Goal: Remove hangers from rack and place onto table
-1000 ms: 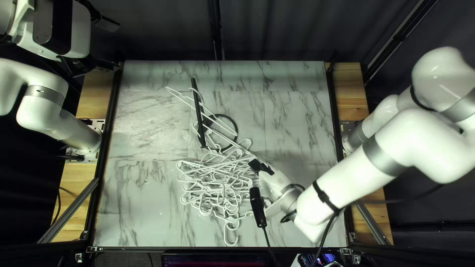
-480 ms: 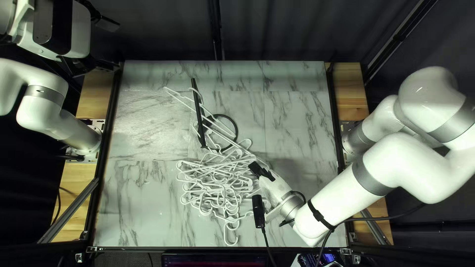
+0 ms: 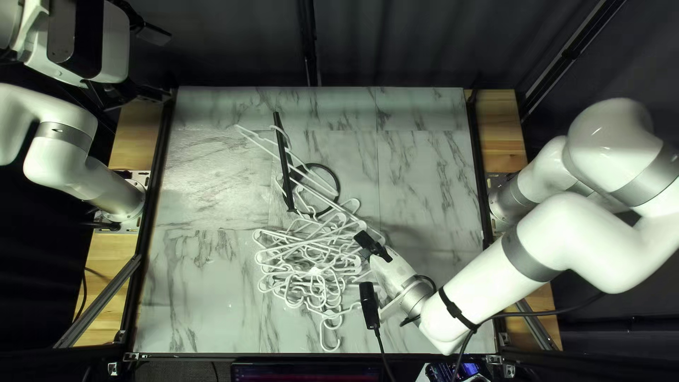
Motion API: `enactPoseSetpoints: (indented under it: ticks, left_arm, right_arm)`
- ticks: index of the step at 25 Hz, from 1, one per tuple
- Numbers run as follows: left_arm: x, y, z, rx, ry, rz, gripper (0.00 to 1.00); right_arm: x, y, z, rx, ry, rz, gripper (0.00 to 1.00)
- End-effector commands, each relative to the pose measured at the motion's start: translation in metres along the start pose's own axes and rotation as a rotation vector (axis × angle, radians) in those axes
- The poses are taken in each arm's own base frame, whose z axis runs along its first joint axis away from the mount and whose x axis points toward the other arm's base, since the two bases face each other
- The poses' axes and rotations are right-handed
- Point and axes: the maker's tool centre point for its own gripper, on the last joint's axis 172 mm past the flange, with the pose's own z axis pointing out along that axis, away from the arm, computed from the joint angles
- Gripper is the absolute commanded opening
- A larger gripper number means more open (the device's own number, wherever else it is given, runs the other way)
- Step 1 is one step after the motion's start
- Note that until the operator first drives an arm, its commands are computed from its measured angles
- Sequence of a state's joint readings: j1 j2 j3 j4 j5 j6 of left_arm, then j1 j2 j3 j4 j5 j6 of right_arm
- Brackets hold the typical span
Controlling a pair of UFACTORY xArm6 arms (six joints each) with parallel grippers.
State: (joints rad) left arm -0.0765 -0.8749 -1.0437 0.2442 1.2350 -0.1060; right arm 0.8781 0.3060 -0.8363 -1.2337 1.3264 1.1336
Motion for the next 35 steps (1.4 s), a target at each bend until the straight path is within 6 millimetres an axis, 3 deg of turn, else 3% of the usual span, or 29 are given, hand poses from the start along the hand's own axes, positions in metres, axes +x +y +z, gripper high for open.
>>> enactPoseSetpoints:
  ticks: [1,7,13,21,25,27,30,34,35]
  left_arm:
    - [0.000,0.000,0.000,0.000,0.000,0.000,1.00]
    - [0.000,0.000,0.000,0.000,0.000,0.000,1.00]
    - [0.000,0.000,0.000,0.000,0.000,0.000,1.00]
    - [0.000,0.000,0.000,0.000,0.000,0.000,1.00]
    - [0.000,0.000,0.000,0.000,0.000,0.000,1.00]
    - [0.000,0.000,0.000,0.000,0.000,0.000,1.00]
    - [0.000,0.000,0.000,0.000,0.000,0.000,1.00]
    - [0.000,0.000,0.000,0.000,0.000,0.000,1.00]
    - [0.000,0.000,0.000,0.000,0.000,0.000,1.00]
  right_arm:
    - [0.007,0.000,-0.008,0.107,0.033,0.013,1.00]
    - [0.014,-0.009,-0.013,0.337,0.134,0.048,1.00]
    - [0.015,0.006,-0.008,0.496,0.239,0.110,1.00]
    - [-0.002,0.005,-0.014,0.573,0.235,0.249,1.00]
    - [-0.001,0.005,-0.013,0.572,0.230,0.275,1.00]
    - [-0.002,0.013,-0.015,0.567,0.229,0.289,1.00]
    - [-0.015,0.043,-0.029,0.563,0.230,0.314,1.00]
    - [-0.052,0.115,-0.056,0.547,0.219,0.351,1.00]
    - [-0.056,0.123,-0.059,0.544,0.217,0.359,1.00]
